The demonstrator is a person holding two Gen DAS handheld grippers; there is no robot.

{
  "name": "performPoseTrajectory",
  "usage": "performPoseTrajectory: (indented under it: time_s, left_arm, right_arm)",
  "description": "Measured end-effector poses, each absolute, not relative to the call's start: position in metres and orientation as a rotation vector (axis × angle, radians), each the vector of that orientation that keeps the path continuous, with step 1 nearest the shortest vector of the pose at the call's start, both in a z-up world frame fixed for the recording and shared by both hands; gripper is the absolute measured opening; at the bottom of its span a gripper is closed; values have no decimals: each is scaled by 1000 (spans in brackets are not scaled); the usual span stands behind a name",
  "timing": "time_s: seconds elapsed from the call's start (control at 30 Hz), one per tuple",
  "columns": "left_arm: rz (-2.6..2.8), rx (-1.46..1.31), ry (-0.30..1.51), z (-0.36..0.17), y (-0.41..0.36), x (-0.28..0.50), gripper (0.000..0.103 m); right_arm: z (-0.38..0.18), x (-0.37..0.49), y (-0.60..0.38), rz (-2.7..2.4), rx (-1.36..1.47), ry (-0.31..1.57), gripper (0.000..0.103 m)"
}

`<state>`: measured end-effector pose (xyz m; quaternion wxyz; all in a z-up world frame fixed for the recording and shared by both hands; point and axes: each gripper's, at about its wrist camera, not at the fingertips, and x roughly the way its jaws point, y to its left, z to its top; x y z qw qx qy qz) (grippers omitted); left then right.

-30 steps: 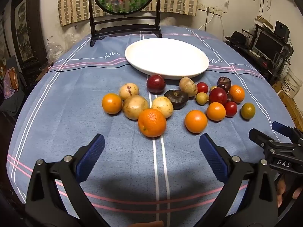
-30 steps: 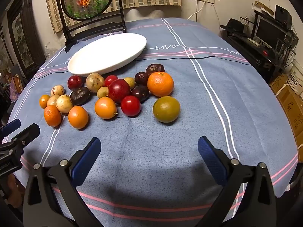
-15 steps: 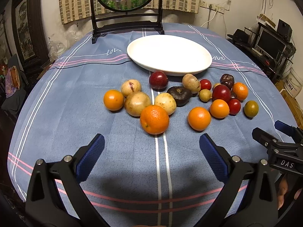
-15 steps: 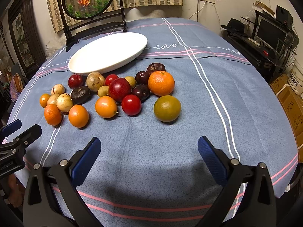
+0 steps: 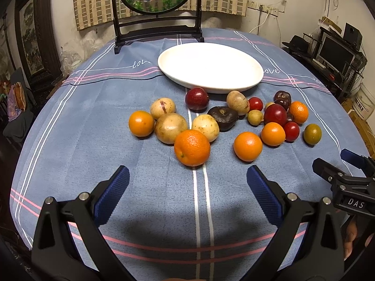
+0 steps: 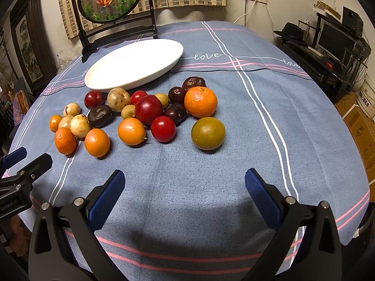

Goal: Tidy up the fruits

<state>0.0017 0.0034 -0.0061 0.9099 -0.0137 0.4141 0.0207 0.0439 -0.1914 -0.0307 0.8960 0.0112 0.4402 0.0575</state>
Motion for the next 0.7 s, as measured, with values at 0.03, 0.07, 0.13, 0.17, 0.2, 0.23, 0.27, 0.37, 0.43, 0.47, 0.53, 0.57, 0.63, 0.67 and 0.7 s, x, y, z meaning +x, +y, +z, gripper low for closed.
performPoseTrajectory:
  time_s: [0.03, 0.07, 0.13, 0.17, 0.2, 0.23, 0.27, 0.37, 0.43, 0.47, 0.53, 0.57, 0.63, 0.67, 0.7]
  left_arm:
    - [43, -29, 855, -6, 3, 2, 101]
    - [43, -30, 855, -7, 4, 2, 101]
    - [44, -32, 858, -7, 4, 2, 101]
    - [44, -33, 859, -8, 4, 2, 101]
    - [44, -34, 860, -8, 5, 3, 101]
    - [44, -34, 860, -8, 4, 2, 101]
    - [44, -33, 859, -8, 4, 3, 101]
    - [44, -33, 860, -8, 5, 3, 101]
    - [44, -33, 861, -8, 5, 3, 101]
    - [44, -33, 861, -8, 5, 3, 101]
    - [44, -33, 863, -9, 5, 3, 101]
    - [43, -33, 864, -9, 5, 3, 101]
    - [42, -32, 865, -10, 4, 3, 101]
    - [42, -33, 866, -10, 5, 3, 101]
    - [42, -33, 865, -10, 5, 3, 101]
  right_arm:
    - [-31, 44, -192, 119, 24, 914, 102]
    - [-31, 45, -192, 119, 23, 915, 102]
    - [-32, 45, -191, 119, 22, 915, 102]
    - [-32, 45, -191, 119, 22, 914, 102]
    - [-32, 45, -191, 120, 22, 914, 102]
    - [-31, 45, -191, 120, 22, 914, 102]
    - [-31, 45, -191, 119, 22, 914, 102]
    - [-31, 45, -191, 120, 22, 916, 102]
    - [-32, 45, -191, 121, 20, 918, 102]
    - [-32, 45, -191, 122, 19, 919, 102]
    - [-32, 45, -191, 123, 19, 920, 102]
    - [-32, 45, -191, 122, 18, 919, 102]
    - [-32, 45, -191, 122, 19, 919, 102]
    - [-32, 45, -191, 122, 19, 919, 102]
    - [-32, 45, -191, 121, 18, 920, 102]
